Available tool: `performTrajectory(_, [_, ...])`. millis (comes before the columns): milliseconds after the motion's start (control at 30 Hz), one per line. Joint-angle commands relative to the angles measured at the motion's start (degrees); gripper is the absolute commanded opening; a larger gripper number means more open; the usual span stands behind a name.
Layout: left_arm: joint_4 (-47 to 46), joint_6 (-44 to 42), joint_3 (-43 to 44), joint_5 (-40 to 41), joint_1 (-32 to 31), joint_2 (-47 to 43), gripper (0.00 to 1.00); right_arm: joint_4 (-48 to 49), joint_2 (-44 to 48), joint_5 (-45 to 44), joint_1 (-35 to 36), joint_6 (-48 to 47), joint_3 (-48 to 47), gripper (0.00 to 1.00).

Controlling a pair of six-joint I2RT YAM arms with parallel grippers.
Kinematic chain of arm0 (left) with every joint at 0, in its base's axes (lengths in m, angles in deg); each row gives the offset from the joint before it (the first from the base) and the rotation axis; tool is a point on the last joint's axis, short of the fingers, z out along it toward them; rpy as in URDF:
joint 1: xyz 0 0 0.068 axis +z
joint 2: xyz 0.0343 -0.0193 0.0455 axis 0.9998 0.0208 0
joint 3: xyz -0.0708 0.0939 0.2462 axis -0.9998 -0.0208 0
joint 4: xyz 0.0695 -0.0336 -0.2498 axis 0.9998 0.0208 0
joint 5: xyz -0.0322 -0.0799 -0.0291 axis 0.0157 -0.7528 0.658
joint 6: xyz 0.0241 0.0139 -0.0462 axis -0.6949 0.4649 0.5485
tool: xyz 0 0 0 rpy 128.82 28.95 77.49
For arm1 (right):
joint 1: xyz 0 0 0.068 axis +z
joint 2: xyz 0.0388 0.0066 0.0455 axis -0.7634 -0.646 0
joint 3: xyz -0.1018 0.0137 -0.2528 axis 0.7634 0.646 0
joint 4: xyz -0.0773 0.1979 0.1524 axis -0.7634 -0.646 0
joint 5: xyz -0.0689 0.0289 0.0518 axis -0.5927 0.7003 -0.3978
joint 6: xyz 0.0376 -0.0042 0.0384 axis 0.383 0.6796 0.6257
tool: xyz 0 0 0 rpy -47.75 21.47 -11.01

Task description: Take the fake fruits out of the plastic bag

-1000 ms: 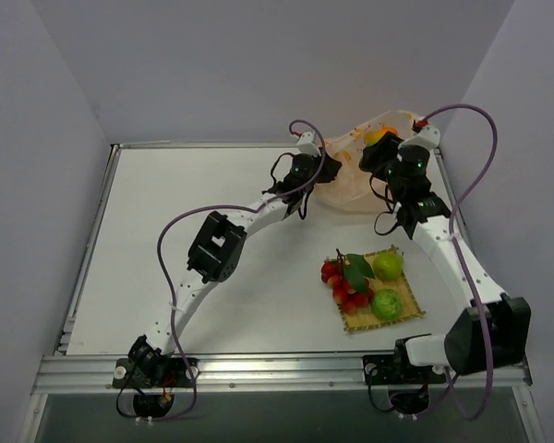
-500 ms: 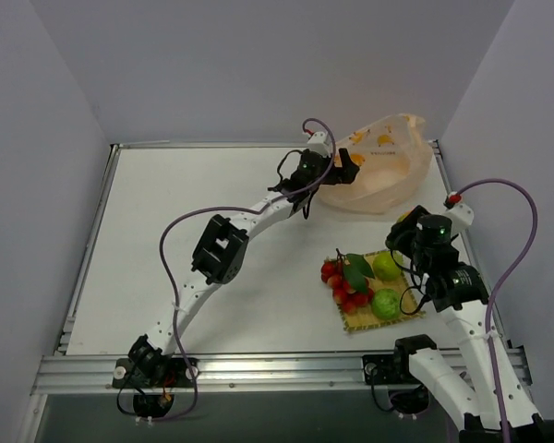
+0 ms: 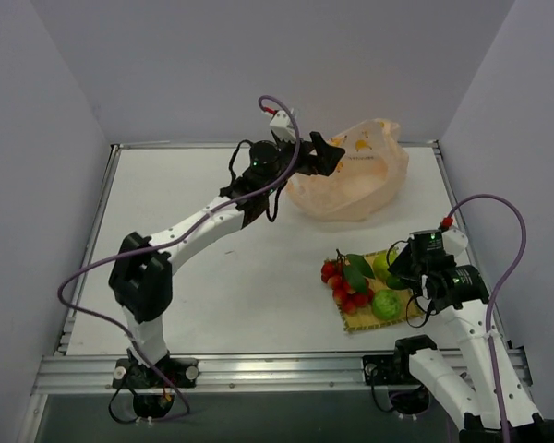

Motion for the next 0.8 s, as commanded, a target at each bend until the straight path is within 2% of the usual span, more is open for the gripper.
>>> performTrajectory(0, [-5.0, -1.6, -5.5, -0.4, -0.8, -7.1, 0.94, -3.3, -4.3, 1.0, -0.1, 1.0, -1.4, 0.15])
performTrajectory(133, [-6.0, -3.2, -9.1, 0.6, -2.7, -9.9, 0.94, -0.6, -4.2, 1.1, -0.2, 8.2, 0.5, 0.16])
performTrajectory(400, [-6.5, -5.8, -8.2, 1.1, -7.2, -8.6, 0.94, 5.5, 2.1, -1.7, -0.1, 22.4, 8.2, 0.16])
performTrajectory(500, [-6.2, -6.2, -7.8, 1.9, -8.1, -8.2, 0.94, 5.4, 4.3, -2.8, -0.1, 24.8, 10.0, 0.18])
performTrajectory(767, [-6.2, -7.0, -7.5, 2.7, -9.9, -7.8, 0.94, 6.1, 2.4, -5.7, -0.1, 27.5, 10.9, 0.21])
